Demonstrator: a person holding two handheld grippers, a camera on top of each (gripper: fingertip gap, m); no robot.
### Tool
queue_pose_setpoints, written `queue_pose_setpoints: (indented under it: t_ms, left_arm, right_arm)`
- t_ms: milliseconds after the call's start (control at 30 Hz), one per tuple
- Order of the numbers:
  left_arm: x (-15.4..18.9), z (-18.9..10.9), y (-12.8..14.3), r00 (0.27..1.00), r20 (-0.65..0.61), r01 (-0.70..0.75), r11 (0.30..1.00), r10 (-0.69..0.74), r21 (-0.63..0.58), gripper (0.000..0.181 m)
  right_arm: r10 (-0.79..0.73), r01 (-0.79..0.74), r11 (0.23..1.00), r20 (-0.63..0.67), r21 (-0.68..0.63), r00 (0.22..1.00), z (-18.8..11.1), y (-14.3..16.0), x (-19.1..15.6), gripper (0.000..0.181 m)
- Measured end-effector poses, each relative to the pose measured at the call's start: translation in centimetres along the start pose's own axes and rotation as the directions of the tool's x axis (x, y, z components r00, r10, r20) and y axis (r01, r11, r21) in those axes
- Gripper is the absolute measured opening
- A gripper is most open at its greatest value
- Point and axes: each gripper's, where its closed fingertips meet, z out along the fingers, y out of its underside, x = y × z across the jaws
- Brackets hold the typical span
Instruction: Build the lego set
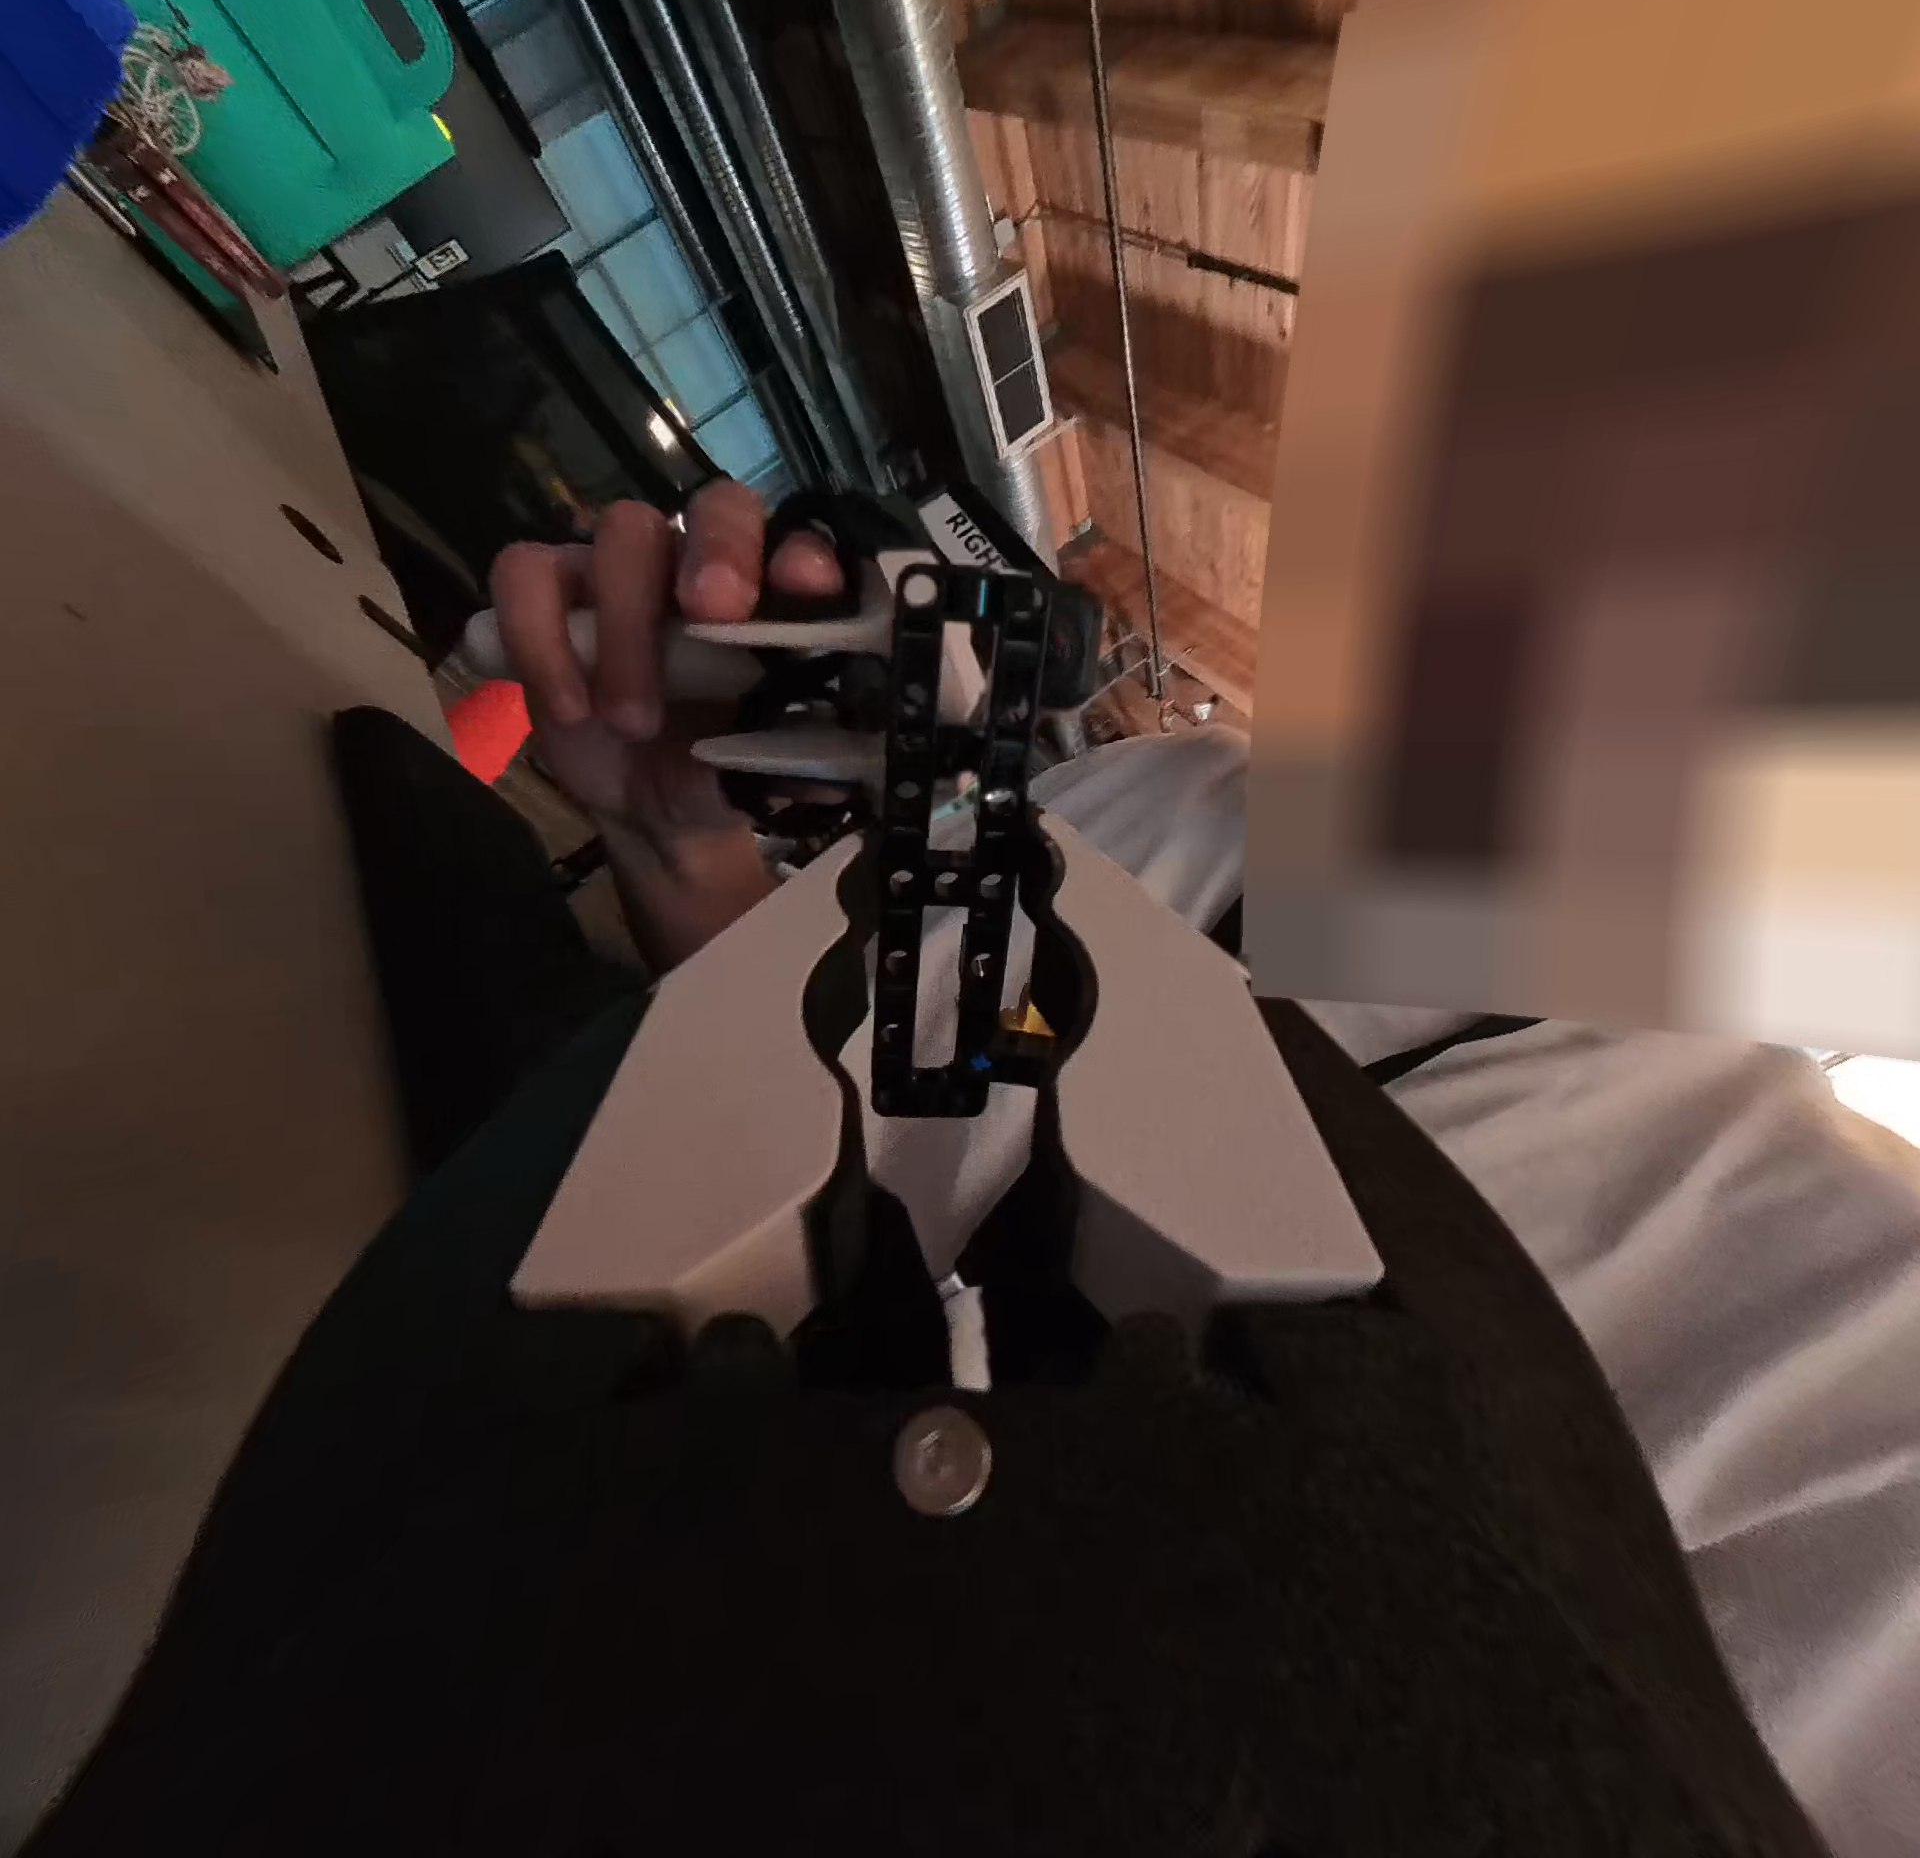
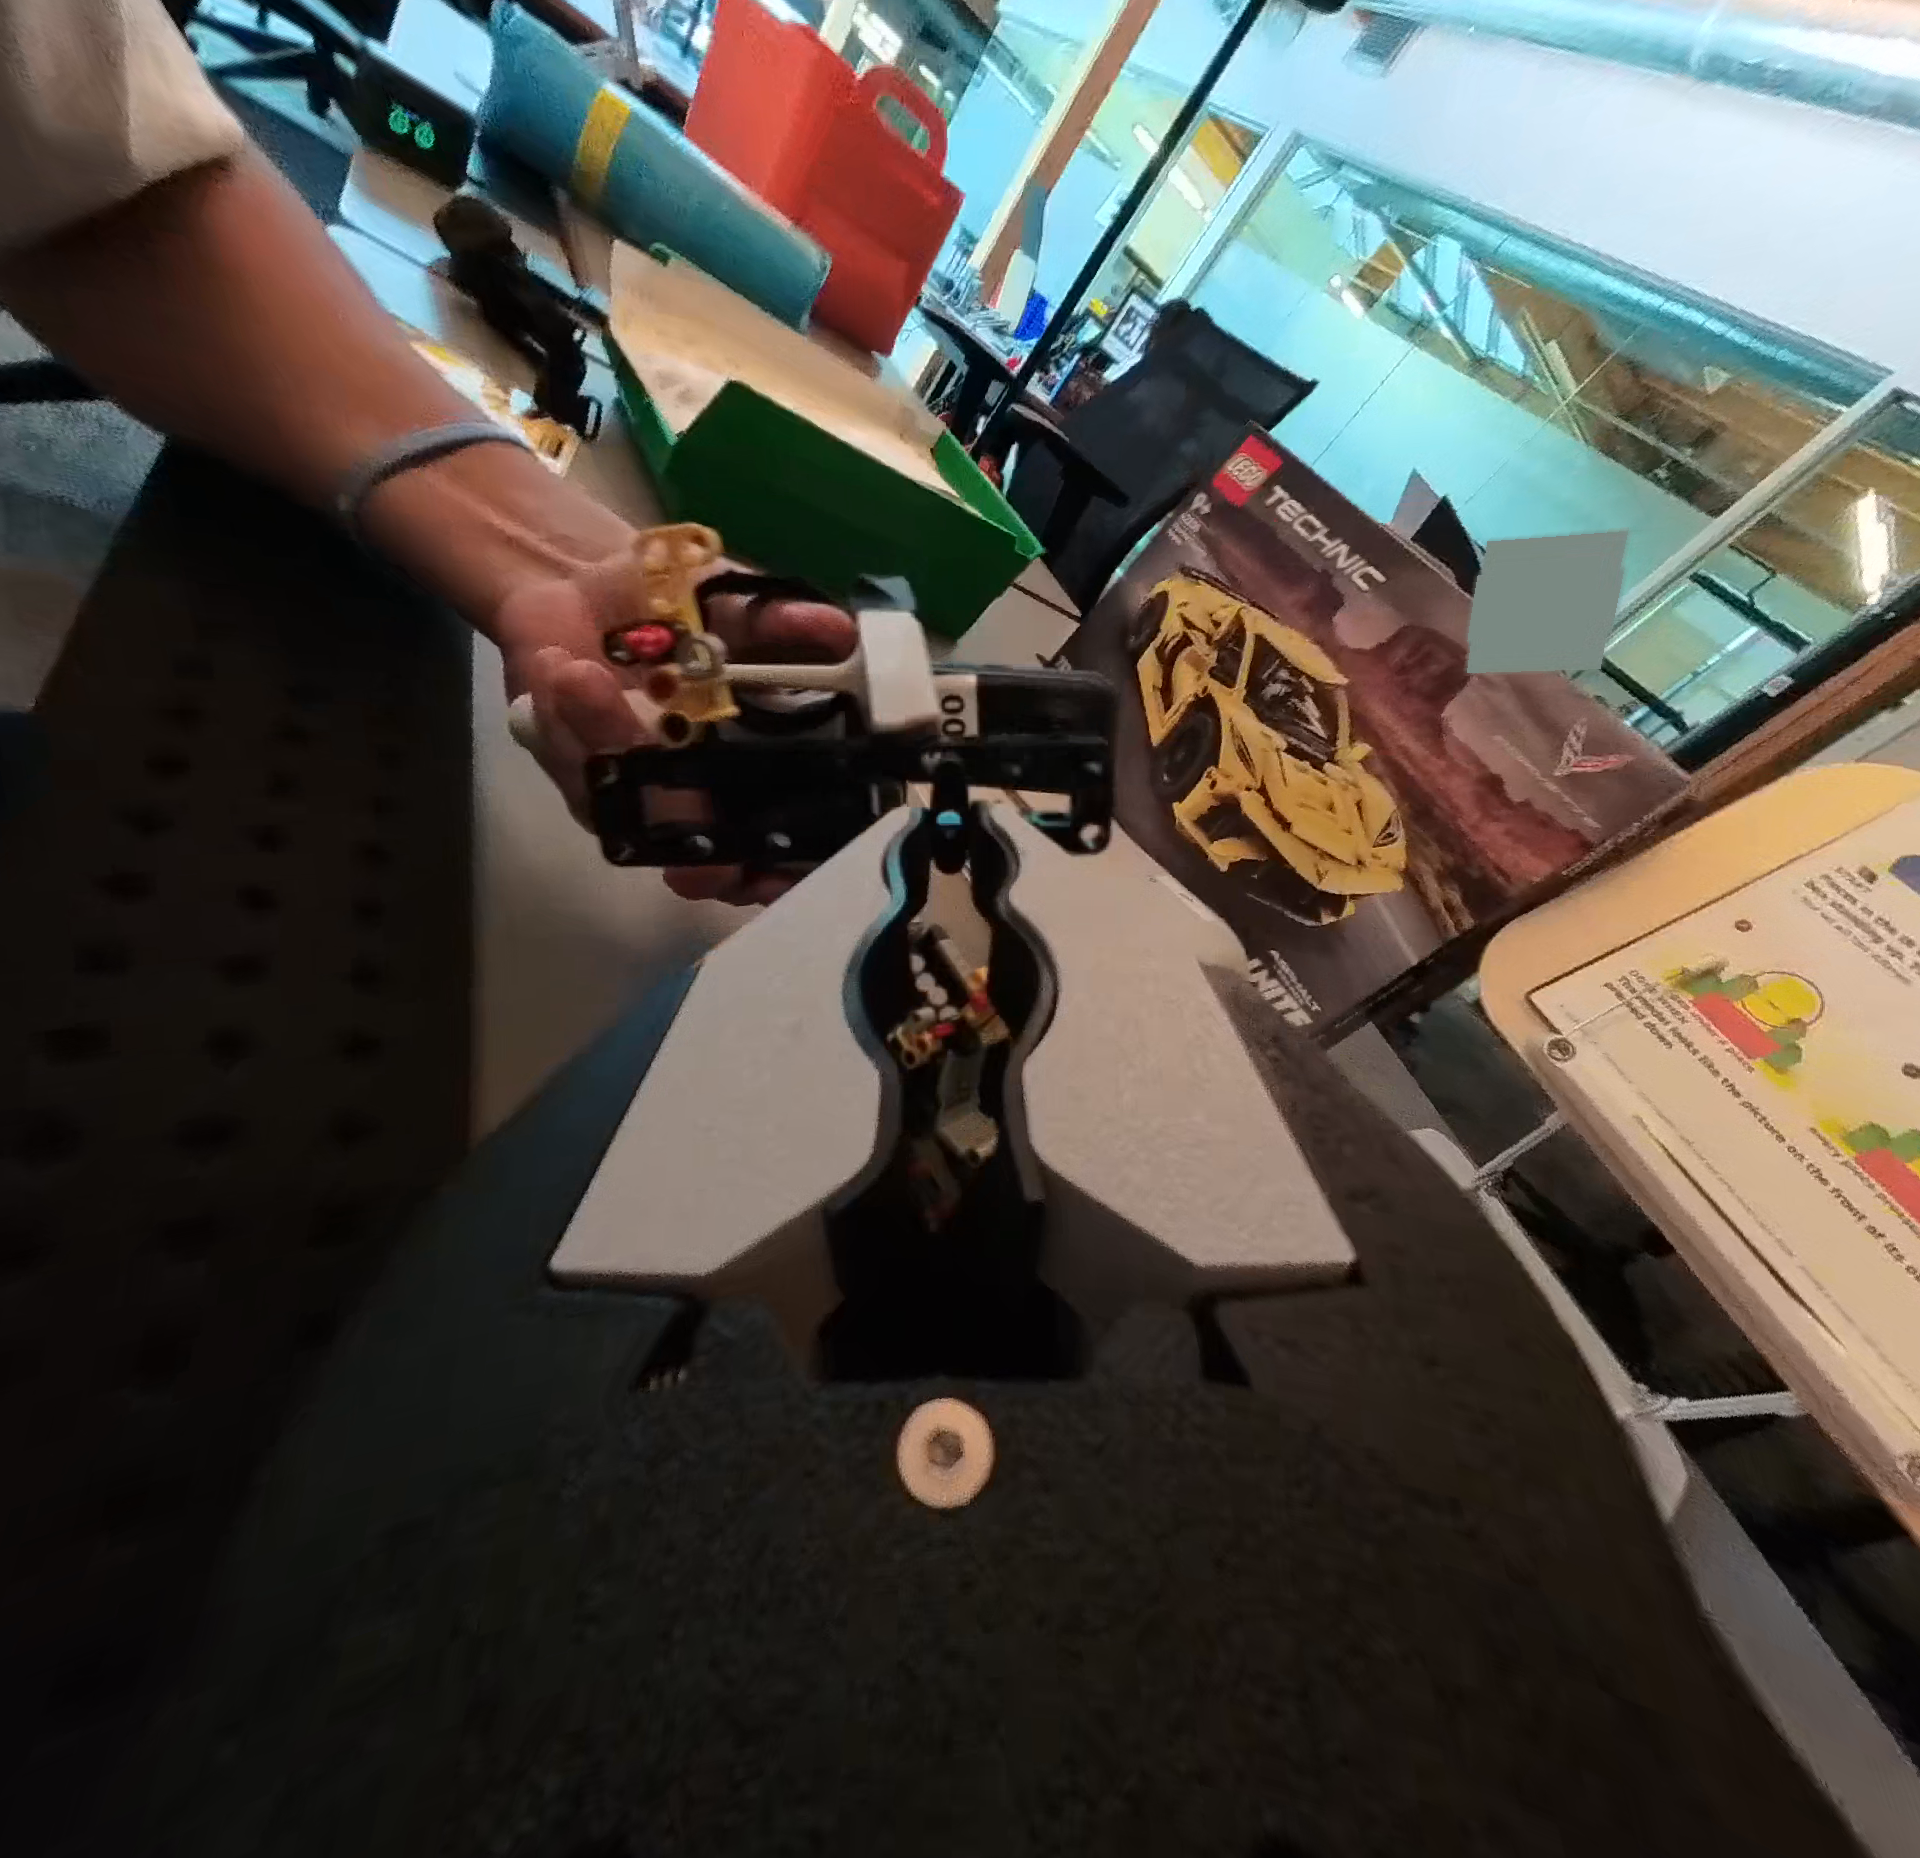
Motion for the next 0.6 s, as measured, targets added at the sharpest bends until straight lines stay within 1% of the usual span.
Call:
queue_pose_setpoints:
  t_ms: [100,233,433,600]
  left_arm:
    - [0.1,-0.2,0.3,0.999,-0.023,0.03,1.0,-0.03,-0.006,0.025]
    - [0.4,-0.1,0.7,0.999,-0.035,0.021,0.999,-0.023,-0.031,0.025]
    - [0.4,-0.1,1.3,0.998,-0.037,0.04,0.996,-0.043,-0.077,0.025]
    - [0.6,0.1,1.8,0.998,-0.049,0.041,0.994,-0.046,-0.099,0.025]
  right_arm:
    - [0.013,-0.013,1.0,-0.01,0.019,1.0,0.3,-0.1,-0.1,0.006]
    - [0.04,-0.04,0.999,-0.002,0.02,0.999,0.2,0.1,0.0,0.006]
    - [0.014,-0.014,1.0,0.023,-0.006,1.0,0.1,0.1,-0.2,0.006]
    - [0.099,-0.101,0.994,0.048,0.044,0.994,0.0,-0.2,-0.3,0.006]
